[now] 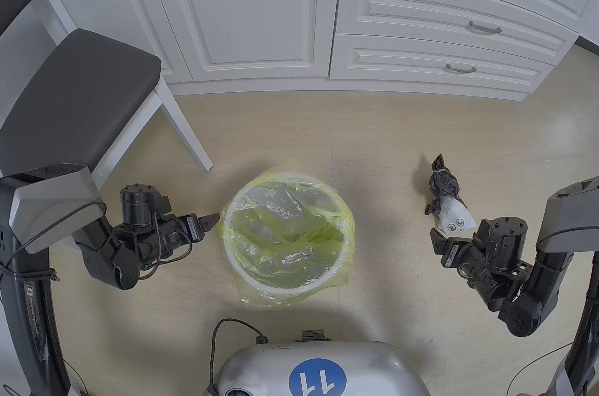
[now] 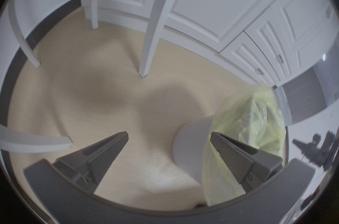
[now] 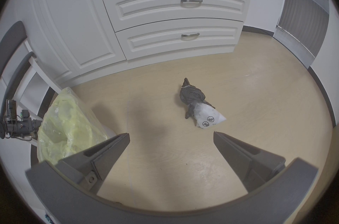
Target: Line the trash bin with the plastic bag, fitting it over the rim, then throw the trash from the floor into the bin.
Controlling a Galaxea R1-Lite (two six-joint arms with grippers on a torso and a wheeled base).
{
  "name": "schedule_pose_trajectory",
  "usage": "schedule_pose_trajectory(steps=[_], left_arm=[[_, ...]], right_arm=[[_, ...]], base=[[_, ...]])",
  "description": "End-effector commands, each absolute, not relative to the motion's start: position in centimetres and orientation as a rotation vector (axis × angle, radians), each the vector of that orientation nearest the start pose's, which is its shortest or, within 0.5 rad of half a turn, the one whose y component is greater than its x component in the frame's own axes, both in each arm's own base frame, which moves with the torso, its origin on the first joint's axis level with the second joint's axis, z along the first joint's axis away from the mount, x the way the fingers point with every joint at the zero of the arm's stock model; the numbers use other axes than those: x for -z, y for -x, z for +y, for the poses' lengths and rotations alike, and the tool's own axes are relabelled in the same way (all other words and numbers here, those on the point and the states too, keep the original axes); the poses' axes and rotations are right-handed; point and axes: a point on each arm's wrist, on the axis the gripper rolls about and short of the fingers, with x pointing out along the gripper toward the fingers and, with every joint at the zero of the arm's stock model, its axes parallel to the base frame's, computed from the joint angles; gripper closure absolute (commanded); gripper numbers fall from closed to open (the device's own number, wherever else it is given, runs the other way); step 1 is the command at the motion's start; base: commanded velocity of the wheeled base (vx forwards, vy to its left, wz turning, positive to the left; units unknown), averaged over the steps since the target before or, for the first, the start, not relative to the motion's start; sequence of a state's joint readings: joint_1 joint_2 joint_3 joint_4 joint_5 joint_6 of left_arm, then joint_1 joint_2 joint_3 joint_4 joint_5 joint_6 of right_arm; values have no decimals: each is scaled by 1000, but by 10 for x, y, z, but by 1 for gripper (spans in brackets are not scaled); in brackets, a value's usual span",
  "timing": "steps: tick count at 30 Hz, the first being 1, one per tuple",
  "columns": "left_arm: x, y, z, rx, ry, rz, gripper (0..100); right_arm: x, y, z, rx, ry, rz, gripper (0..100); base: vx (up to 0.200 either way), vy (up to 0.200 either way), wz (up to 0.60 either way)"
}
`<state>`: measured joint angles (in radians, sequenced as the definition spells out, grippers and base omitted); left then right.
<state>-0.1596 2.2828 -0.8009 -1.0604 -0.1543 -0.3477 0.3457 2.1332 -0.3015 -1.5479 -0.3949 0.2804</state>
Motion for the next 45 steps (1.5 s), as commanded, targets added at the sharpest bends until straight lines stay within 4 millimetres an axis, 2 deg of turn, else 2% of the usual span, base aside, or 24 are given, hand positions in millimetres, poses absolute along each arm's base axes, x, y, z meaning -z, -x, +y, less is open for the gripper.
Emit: schedule_pose_trajectory(steps=[1, 4, 6, 7, 8, 9, 10, 11, 12, 13, 15, 16, 17, 20, 21, 22, 26, 30, 35, 43, 45], left_arm=[[-48, -346, -55, 225, 263, 428, 0], [-61, -343, -60, 246, 249, 393, 0], [-62, -342, -60, 247, 248, 390, 0], [-71, -338, -63, 265, 231, 367, 0], [-76, -335, -65, 274, 224, 356, 0], [-80, -331, -65, 279, 223, 352, 0], [-80, -330, -65, 279, 223, 352, 0], [-86, -325, -64, 289, 221, 341, 0], [-87, -324, -64, 290, 220, 337, 0], [-91, -321, -65, 296, 213, 328, 0], [-95, -313, -65, 305, 198, 322, 0], [-97, -312, -65, 306, 193, 318, 0], [-100, -307, -66, 319, 176, 312, 0], [-104, -297, -69, 339, 138, 299, 0], [-104, -297, -69, 339, 138, 299, 0], [-110, -291, -70, 352, 129, 282, 0], [-114, -286, -73, 369, 127, 216, 0], [-118, -280, -72, 377, 125, 136, 0], [-123, -277, -71, 380, 99, 105, 0], [-127, -276, -71, 376, 100, 88, 0], [-128, -276, -71, 370, 98, 85, 0]], right_arm=[[-44, -272, 77, 108, -172, 254, 0], [-42, -290, 74, 124, -134, 293, 0], [-42, -291, 73, 127, -132, 298, 0], [-42, -318, 64, 137, -123, 349, 0], [-46, -333, 61, 134, -129, 358, 0], [-48, -344, 58, 135, -132, 373, 0], [-49, -346, 57, 137, -131, 374, 0], [-53, -368, 52, 136, -136, 401, 0], [-54, -373, 52, 137, -137, 404, 0], [-57, -387, 49, 135, -139, 416, 0], [-54, -409, 42, 130, -150, 434, 0], [-52, -412, 40, 128, -152, 440, 0], [-42, -425, 37, 117, -159, 448, 0], [-14, -445, 28, 114, -158, 473, 0], [-14, -445, 28, 114, -158, 473, 0], [3, -460, 18, 125, -132, 466, 0], [22, -489, -4, 173, -164, 416, 0], [47, -505, -25, 220, -244, 399, 0], [62, -516, -25, 188, -392, 380, 0], [83, -529, -21, 177, -432, 314, 0], [93, -536, -19, 166, -433, 247, 0]], base=[[0, 0, 0], [0, 0, 0], [0, 0, 0], [0, 0, 0], [0, 0, 0], [0, 0, 0], [0, 0, 0], [0, 0, 0], [0, 0, 0], [0, 0, 0], [0, 0, 0], [0, 0, 0], [0, 0, 0], [0, 0, 0], [0, 0, 0], [0, 0, 0], [0, 0, 0], [0, 0, 0], [0, 0, 0], [0, 0, 0], [0, 0, 0]])
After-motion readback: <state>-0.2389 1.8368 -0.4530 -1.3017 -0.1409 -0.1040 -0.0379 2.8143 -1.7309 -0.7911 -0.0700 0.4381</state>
